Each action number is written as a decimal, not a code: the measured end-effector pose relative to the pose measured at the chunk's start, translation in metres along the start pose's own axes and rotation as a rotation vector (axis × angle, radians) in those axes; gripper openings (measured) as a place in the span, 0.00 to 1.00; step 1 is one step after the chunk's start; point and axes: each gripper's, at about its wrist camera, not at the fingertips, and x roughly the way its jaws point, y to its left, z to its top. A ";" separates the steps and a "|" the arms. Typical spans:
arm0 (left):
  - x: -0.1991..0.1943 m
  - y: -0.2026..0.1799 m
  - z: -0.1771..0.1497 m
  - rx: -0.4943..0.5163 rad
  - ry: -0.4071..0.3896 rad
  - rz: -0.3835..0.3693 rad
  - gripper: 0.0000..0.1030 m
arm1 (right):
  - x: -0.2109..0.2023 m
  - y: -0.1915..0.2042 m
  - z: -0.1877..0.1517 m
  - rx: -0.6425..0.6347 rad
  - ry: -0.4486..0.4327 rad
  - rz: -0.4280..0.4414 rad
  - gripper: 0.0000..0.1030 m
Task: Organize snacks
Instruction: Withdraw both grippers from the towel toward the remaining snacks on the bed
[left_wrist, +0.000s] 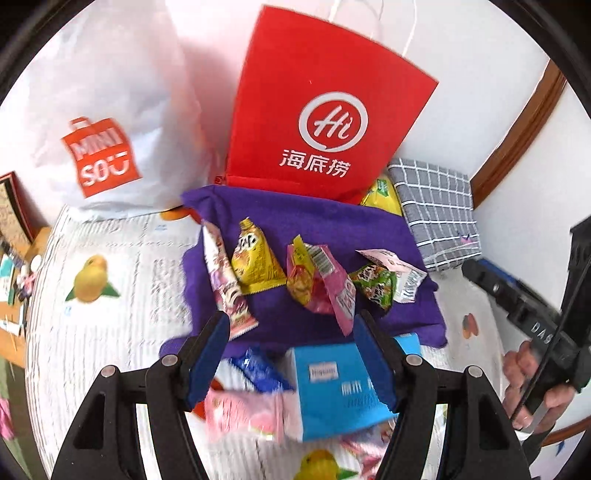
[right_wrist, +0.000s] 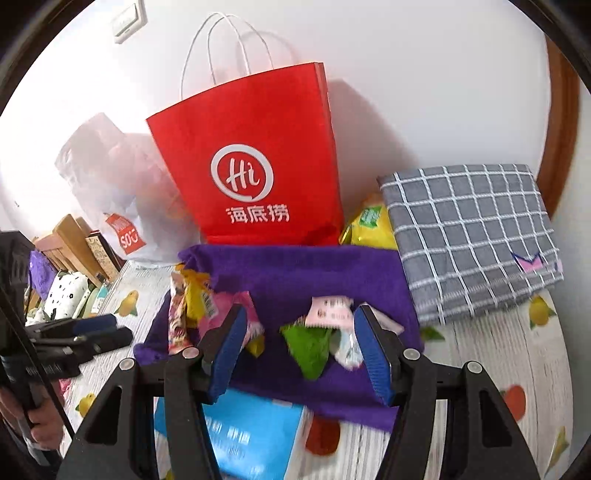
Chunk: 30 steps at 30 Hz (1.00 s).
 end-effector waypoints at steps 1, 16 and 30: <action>-0.006 0.001 -0.004 -0.002 -0.005 -0.005 0.65 | -0.005 0.001 -0.006 0.004 -0.001 0.000 0.59; -0.074 0.000 -0.050 0.030 -0.067 -0.069 0.66 | -0.053 0.012 -0.091 0.051 0.078 -0.023 0.59; -0.092 0.011 -0.072 0.033 -0.081 -0.105 0.66 | -0.031 0.032 -0.144 0.125 0.212 0.024 0.59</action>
